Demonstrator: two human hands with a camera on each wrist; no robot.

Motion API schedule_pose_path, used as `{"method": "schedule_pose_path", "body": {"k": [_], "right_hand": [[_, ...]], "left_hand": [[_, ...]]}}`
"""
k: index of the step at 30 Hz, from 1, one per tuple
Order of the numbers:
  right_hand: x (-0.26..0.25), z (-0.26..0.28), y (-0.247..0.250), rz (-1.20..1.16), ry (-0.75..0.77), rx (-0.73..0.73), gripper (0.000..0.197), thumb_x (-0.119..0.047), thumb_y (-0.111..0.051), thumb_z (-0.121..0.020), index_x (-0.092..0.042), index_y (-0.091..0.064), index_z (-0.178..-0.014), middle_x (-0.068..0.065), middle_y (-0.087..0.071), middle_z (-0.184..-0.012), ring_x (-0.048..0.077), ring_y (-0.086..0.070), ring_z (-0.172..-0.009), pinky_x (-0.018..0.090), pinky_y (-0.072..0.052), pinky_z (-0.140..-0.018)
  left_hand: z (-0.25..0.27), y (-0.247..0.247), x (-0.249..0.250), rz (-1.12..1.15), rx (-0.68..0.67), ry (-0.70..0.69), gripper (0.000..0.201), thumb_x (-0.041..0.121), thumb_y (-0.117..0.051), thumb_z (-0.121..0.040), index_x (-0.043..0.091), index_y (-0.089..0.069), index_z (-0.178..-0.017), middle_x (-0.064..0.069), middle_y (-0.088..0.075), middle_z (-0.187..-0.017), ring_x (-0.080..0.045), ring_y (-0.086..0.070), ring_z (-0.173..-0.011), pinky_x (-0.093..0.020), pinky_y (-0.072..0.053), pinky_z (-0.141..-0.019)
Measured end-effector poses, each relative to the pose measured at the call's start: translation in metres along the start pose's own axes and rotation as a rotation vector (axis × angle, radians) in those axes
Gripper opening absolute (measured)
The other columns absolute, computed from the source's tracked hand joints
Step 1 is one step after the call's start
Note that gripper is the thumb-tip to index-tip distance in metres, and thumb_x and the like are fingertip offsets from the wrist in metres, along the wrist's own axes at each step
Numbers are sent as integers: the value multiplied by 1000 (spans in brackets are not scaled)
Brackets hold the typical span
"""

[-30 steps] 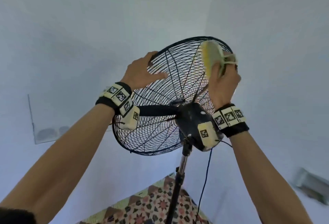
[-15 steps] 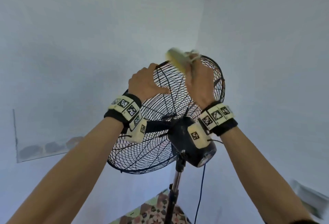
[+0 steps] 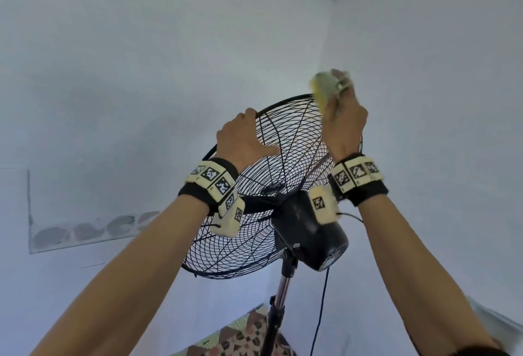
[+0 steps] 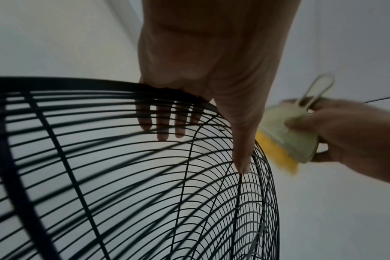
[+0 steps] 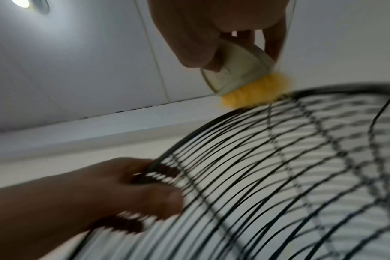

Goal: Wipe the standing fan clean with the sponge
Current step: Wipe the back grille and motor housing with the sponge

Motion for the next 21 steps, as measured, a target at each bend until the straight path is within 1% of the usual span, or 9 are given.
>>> {"method": "schedule_pose_path", "body": {"k": [3, 5, 7, 10, 12, 14, 16, 19, 21], "right_hand": [[2, -10, 0, 84, -22, -75, 44, -1, -41, -102, -17, -50, -142, -4, -63, -84, 20, -56, -62, 26, -42, -59], [-17, 6, -11, 88, 97, -191, 43, 8, -44, -95, -14, -56, -130, -15, -54, -76, 14, -52, -54, 18, -36, -53], [-41, 36, -18, 0, 245, -319, 45, 11, -50, -89, -17, -59, -123, -19, -57, -78, -3, -43, -52, 7, -32, -51], [-61, 65, -19, -119, 414, -441, 37, 4, -53, -92, -28, -54, -111, -1, -72, -84, 3, -45, -47, 10, -34, -51], [-44, 47, -8, -171, 270, -285, 19, -3, -53, -99, -19, -58, -109, 0, -68, -78, 14, -56, -52, 25, -43, -48], [-6, 23, 8, -114, -11, -35, 13, -7, -49, -103, -11, -60, -108, -4, -64, -81, 23, -64, -61, 37, -54, -53], [23, 18, 13, -78, -197, 48, 14, -6, -45, -104, -8, -58, -111, -5, -62, -82, 21, -62, -64, 39, -56, -57], [7, 42, -3, -199, -181, -120, 11, -11, -48, -104, -9, -54, -112, -7, -60, -83, 3, -50, -52, 14, -39, -46], [-21, 72, -13, -313, -37, -296, 10, -8, -49, -102, -12, -51, -111, -2, -63, -93, 2, -48, -47, 13, -36, -43]], "left_hand": [[1, -1, 0, -4, -8, 4, 99, 68, -82, -72, 16, -40, -145, -7, -58, -135, -33, -58, -122, -47, -47, -99], [1, 0, -2, -12, -1, 12, 99, 68, -83, -71, 16, -41, -144, -7, -59, -134, -33, -59, -121, -47, -48, -97], [1, 0, -3, -12, 7, 19, 98, 68, -83, -70, 16, -42, -143, -8, -60, -132, -33, -59, -121, -45, -47, -95], [1, 1, -2, -7, 29, 15, 92, 66, -83, -71, 15, -45, -138, -8, -62, -127, -33, -61, -118, -43, -47, -91], [3, 1, 0, -7, 15, 7, 95, 66, -82, -72, 15, -43, -141, -8, -60, -130, -33, -60, -120, -44, -46, -93], [3, 0, 2, -6, 1, -7, 99, 67, -82, -72, 15, -40, -145, -9, -58, -135, -34, -57, -123, -46, -45, -96], [4, 0, 2, -4, -1, -10, 100, 68, -82, -73, 15, -39, -146, -9, -57, -137, -34, -57, -124, -47, -45, -97], [3, -1, -1, -9, 2, 3, 99, 68, -82, -73, 16, -39, -146, -9, -55, -138, -34, -56, -125, -48, -45, -97], [1, -1, -5, -8, 17, 16, 98, 69, -81, -73, 16, -40, -144, -9, -56, -136, -35, -57, -124, -47, -45, -95]]}}
Point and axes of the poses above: each hand's wrist, its own z-axis away from the middle knuckle, its own y-axis out of the back of the hand, x = y × z, the point moved 6 cm from there along -z, towards the middle knuckle
